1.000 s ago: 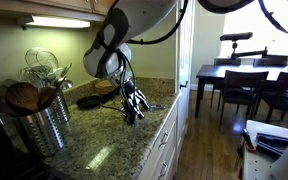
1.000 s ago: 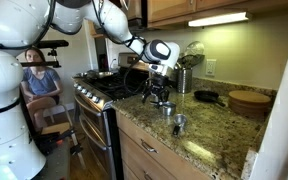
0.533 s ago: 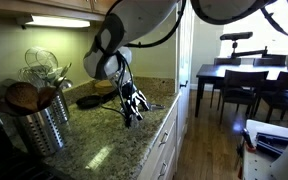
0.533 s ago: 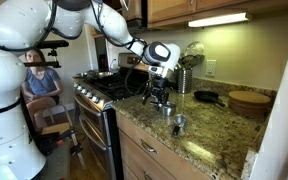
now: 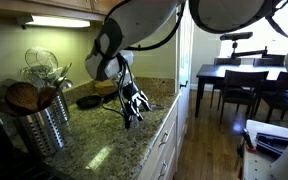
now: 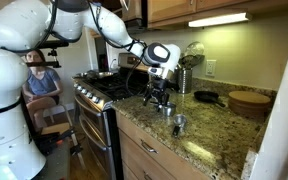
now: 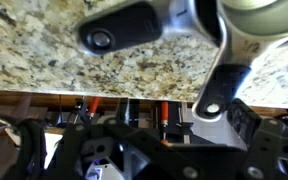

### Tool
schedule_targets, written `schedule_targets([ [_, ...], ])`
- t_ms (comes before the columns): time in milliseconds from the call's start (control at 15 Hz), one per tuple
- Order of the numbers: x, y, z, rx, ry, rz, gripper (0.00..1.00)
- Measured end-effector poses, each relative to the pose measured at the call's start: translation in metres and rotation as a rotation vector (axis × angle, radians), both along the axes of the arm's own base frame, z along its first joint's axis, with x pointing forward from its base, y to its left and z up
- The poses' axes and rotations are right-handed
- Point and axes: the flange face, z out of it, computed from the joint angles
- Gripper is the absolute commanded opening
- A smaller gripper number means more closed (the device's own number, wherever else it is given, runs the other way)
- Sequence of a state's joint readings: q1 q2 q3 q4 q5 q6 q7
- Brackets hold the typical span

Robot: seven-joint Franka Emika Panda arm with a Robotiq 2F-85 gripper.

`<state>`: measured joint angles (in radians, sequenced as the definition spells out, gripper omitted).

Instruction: Unstack the silver measuring cups

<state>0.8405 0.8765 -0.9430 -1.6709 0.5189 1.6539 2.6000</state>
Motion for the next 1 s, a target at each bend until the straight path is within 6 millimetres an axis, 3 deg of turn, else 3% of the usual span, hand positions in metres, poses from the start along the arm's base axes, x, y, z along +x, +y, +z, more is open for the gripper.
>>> schedule_targets([
  [333,-0.001,-0.023,-0.006,-0.014,-0.039,-0.056,1.0],
  [400,-0.001,-0.027,-0.006,-0.017,-0.047,-0.065,0.93],
  [467,-0.001,-0.031,-0.006,-0.02,-0.053,-0.071,0.73],
  [800,-0.002,-0.04,-0.005,-0.03,-0.068,-0.085,0.39],
  [933,-0.002,-0.041,-0.005,-0.031,-0.068,-0.086,0.8],
  [1000,-0.002,-0.041,-0.005,-0.031,-0.068,-0.087,0.81],
])
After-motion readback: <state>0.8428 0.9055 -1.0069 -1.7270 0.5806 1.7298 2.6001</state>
